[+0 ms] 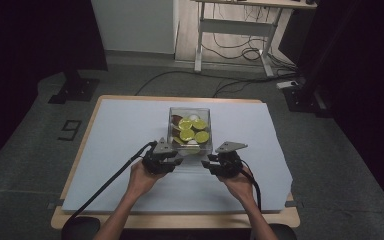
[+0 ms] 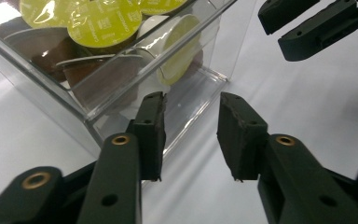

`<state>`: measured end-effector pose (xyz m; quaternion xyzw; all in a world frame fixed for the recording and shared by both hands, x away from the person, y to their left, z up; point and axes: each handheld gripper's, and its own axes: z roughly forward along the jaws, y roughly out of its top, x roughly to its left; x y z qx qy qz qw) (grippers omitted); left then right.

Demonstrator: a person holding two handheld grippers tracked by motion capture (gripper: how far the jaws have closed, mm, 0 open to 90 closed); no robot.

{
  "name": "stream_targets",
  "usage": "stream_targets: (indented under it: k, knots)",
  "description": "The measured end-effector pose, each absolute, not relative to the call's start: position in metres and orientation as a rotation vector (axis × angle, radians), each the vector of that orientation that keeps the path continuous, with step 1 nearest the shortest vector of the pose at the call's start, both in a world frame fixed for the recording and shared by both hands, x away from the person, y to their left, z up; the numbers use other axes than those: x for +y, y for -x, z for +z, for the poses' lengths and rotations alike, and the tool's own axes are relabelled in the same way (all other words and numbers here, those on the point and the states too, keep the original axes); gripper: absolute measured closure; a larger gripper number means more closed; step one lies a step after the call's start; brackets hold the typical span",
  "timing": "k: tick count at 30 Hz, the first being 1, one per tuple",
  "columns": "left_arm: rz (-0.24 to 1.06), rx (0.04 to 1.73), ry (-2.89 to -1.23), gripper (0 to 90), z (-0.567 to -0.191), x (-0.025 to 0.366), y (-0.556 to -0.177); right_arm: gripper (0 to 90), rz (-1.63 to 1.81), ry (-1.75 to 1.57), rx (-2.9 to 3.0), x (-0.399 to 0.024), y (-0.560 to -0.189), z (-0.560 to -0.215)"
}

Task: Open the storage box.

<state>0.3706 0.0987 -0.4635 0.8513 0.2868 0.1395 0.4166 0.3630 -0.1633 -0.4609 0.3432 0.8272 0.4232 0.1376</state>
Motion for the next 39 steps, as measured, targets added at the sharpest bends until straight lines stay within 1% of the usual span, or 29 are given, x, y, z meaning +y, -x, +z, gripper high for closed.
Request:
stream_targets:
  k: [1,2,5,10,18,30,39]
  knots:
    - [0.35,0.72,-2.137,64.0,-0.463,0.099,-0.371,62.5,1.224,-0.993,2.393,-0.163,-0.363,-0.461]
    - [0.355,0.724,-2.139,64.0,-0.464,0.099,-0.371,63.8,1.227,-0.991,2.389,-0.162,-0.364,-0.461]
    - [0.372,0.738,-2.134,67.9,-0.464,0.098,-0.374,68.2,1.233,-0.989,2.381,-0.158,-0.367,-0.46]
    - [0.379,0.749,-2.131,72.0,-0.464,0.095,-0.377,72.1,1.231,-0.985,2.372,-0.151,-0.371,-0.459]
    - [0.389,0.756,-2.127,75.5,-0.466,0.09,-0.38,77.5,1.197,-1.003,2.352,-0.144,-0.377,-0.462]
    - [0.402,0.771,-2.109,78.5,-0.467,0.086,-0.381,82.4,1.222,-1.0,2.342,-0.137,-0.383,-0.464]
    - [0.414,0.772,-2.101,81.3,-0.468,0.085,-0.381,82.5,1.243,-1.001,2.346,-0.137,-0.386,-0.466]
